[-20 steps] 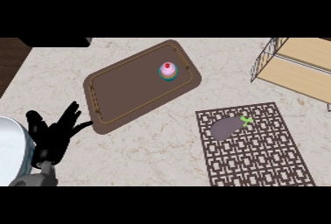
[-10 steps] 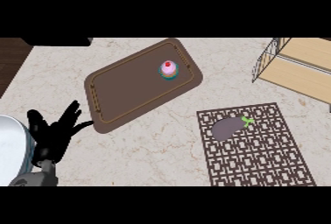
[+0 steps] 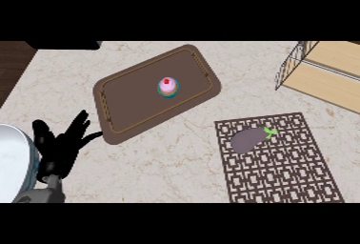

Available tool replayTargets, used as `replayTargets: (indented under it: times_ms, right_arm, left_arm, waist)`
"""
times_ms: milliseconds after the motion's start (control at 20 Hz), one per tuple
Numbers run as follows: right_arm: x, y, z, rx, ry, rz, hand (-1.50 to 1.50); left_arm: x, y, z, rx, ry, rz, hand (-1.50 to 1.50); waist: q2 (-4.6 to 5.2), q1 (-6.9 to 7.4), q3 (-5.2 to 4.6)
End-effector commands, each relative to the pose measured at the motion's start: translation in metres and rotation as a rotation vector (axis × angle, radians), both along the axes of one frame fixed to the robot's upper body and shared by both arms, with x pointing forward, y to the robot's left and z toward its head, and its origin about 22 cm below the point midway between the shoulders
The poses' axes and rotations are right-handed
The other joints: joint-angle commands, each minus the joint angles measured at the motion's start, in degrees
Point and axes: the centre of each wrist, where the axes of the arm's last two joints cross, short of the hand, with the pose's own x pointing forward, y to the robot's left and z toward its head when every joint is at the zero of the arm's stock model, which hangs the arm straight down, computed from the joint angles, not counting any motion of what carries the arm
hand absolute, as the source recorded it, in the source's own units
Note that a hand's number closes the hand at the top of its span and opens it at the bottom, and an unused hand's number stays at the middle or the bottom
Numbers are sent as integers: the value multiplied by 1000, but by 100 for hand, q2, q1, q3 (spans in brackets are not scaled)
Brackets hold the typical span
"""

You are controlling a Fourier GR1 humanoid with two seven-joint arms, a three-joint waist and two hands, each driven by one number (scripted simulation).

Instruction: Pick the bell pepper from the placemat and place it in the tiered shelf

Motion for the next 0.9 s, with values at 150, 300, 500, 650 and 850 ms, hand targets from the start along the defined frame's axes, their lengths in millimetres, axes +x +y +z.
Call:
replayTargets:
  times_ms: [150, 300, 500, 650, 850]
  right_arm:
    - [17, -4, -25, -18, -47, 19, 150]
    - [20, -16, -34, -24, -28, 38, 150]
    - [15, -38, -30, -6, -63, 49, 150]
    - [26, -25, -46, -12, -33, 54, 150]
    - [28, -15, -33, -67, 42, 50, 150]
  left_arm:
    - [-14, 4, -25, -6, 30, -5, 0]
    - [6, -6, 0, 2, 43, -18, 0]
    - [-1, -3, -15, 3, 47, -11, 0]
    - [-10, 9, -14, -2, 36, -7, 0]
    - [2, -3, -2, -14, 42, 15, 0]
  waist:
    - [16, -33, -29]
    - [24, -26, -26]
    - [40, 2, -26]
    - [27, 0, -27]
    - [4, -47, -28]
